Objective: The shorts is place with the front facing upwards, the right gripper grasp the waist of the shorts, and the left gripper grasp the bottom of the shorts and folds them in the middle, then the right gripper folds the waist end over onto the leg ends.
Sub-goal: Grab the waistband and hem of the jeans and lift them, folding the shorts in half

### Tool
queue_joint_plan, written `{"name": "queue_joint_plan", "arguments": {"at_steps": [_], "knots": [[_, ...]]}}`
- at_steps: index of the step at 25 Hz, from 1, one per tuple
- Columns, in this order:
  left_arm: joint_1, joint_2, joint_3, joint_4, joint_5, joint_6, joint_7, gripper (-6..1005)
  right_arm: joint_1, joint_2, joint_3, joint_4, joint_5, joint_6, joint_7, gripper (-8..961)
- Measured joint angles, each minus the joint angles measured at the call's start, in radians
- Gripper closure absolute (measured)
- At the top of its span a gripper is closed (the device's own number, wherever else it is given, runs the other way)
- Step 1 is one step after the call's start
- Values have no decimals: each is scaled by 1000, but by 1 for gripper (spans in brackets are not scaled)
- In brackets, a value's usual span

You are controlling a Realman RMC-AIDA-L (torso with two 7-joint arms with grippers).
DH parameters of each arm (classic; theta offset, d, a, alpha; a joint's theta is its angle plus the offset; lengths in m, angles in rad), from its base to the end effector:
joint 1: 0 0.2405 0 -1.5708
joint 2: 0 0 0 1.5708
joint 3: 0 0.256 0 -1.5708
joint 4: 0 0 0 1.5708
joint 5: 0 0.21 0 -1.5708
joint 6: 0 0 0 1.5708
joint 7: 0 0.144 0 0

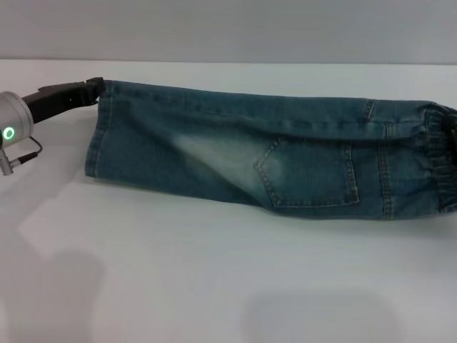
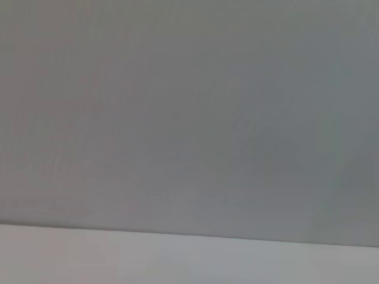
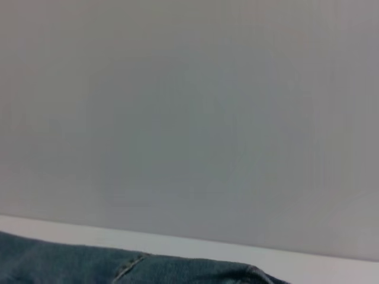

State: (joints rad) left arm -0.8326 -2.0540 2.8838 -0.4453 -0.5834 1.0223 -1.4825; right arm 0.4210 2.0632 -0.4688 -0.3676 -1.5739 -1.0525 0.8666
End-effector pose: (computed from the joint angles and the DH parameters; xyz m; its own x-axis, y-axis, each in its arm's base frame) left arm -0.3040 0.4200 0.0227 0.5057 0.5129 0.6937 0.8617 -0.3383 -0.3781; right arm 0.3673 0.3366 0.0247 0.7211 -0.2445 -0.6483 -0.6884 -0.3586 -0.6305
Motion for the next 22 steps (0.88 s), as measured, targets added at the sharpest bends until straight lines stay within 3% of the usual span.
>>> {"name": "queue_joint_plan", "arguments": {"at_steps": [12, 19, 22], "knots": [[3, -2, -1, 45, -16, -57, 83, 970, 25, 0, -2, 26, 4, 51, -18, 953], [16, -5, -3, 106, -123, -96, 291, 954, 37, 1, 4, 32, 16, 85, 11, 954], [32, -6, -3, 137, -206, -110, 362, 909, 39, 1, 1, 34, 17, 99, 12, 873]]}}
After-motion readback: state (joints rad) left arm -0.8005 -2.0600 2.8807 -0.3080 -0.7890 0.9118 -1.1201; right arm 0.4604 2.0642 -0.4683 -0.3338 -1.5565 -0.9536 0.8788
